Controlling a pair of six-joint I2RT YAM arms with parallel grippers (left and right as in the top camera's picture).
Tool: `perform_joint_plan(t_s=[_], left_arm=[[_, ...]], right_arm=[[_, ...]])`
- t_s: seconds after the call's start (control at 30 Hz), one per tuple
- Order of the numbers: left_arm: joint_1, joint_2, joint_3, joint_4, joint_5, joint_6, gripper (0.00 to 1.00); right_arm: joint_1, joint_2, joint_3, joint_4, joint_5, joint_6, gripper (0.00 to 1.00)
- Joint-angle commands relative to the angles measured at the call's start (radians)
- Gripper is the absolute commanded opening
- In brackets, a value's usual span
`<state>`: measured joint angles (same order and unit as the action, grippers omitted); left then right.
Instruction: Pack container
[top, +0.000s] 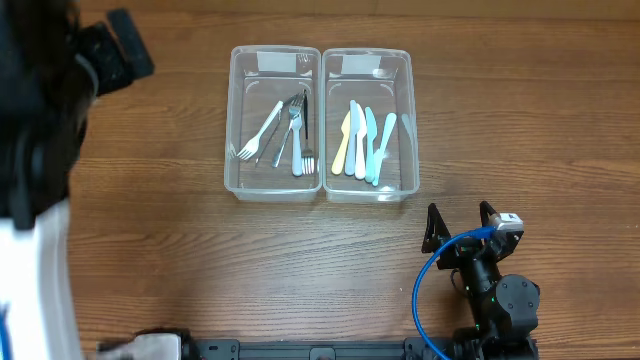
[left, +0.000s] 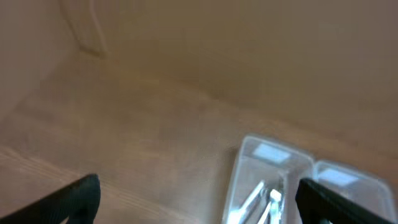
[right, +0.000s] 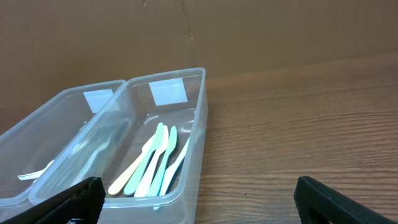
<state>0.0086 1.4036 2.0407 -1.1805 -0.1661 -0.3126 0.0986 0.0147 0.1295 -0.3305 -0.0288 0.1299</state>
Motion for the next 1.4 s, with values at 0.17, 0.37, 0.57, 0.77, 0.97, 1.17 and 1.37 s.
perform_joint_plan(t_s=[0.17,0.37,0.57,0.77,0.97,1.17,1.37], left_arm=[[0.004,-0.372,-0.552,0.294,-0.085,0.002,1.00],[0.004,-0.599,-0.970,0.511,-0.069,-0.039,1.00],[0.004,-0.814,-1.298,0.612,-0.069,-0.089,1.00],[0.004,-1.000,-1.506,0.620,-0.069,-0.089,1.00],[0.004,-1.176,-1.659,0.620,-0.069,-0.089,1.00],[0.004,-1.297,-1.759,0.625,-0.078,-0.088,1.00],[0.004,-1.375,-1.831,0.636,-0.080,-0.088,1.00]], right_arm=[[-0.004,-0.012,-0.008,0.008,0.001,0.000,1.00],[-0.004,-0.012,-0.008,0.008,0.001,0.000,1.00],[-0.004,-0.012,-0.008,0.008,0.001,0.000,1.00],[-0.004,-0.012,-0.008,0.008,0.001,0.000,1.00],[-0.004,-0.012,-0.008,0.008,0.001,0.000,1.00],[-0.004,-0.012,-0.008,0.008,0.001,0.000,1.00],[-0.004,-0.012,-0.008,0.008,0.001,0.000,1.00]])
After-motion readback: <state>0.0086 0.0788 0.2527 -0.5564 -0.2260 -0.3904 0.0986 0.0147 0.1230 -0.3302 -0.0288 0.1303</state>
